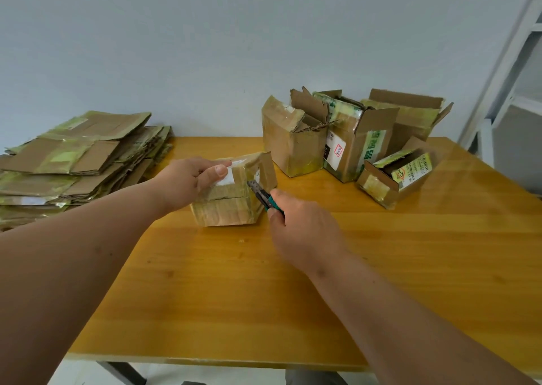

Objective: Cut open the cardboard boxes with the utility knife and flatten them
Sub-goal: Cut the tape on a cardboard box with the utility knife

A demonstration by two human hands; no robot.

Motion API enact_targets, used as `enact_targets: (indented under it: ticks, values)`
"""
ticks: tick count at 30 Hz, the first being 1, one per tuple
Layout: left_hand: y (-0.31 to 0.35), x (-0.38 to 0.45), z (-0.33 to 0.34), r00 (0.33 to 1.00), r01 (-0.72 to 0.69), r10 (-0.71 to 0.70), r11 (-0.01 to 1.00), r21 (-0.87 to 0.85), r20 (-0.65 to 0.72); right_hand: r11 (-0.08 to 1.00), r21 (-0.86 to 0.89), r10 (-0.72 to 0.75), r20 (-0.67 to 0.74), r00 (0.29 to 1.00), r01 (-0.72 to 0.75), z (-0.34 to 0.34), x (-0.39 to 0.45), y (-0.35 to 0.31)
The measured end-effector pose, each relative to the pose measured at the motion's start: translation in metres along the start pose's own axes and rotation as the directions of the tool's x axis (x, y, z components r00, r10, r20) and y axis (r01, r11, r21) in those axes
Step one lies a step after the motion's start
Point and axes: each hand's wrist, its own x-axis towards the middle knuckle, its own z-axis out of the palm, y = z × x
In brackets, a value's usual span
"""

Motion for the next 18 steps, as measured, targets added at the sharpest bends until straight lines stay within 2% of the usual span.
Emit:
enact_targets:
  ticks: [12, 18]
  values:
    - [0.006, -0.008, 0.004, 1.000, -0.022, 0.023, 0.998, 0.052, -0.010, 0.998, -0.058, 0.021, 0.042, 0.999, -0.018, 0.001, -0.013, 0.003]
    - [0.009, -0.010, 0.002, 0.999, 0.046, -0.047, 0.999, -0.024, -0.028, 0.992, -0.127, 0.028, 0.061, 0.998, -0.020, 0.005, -0.018, 0.007]
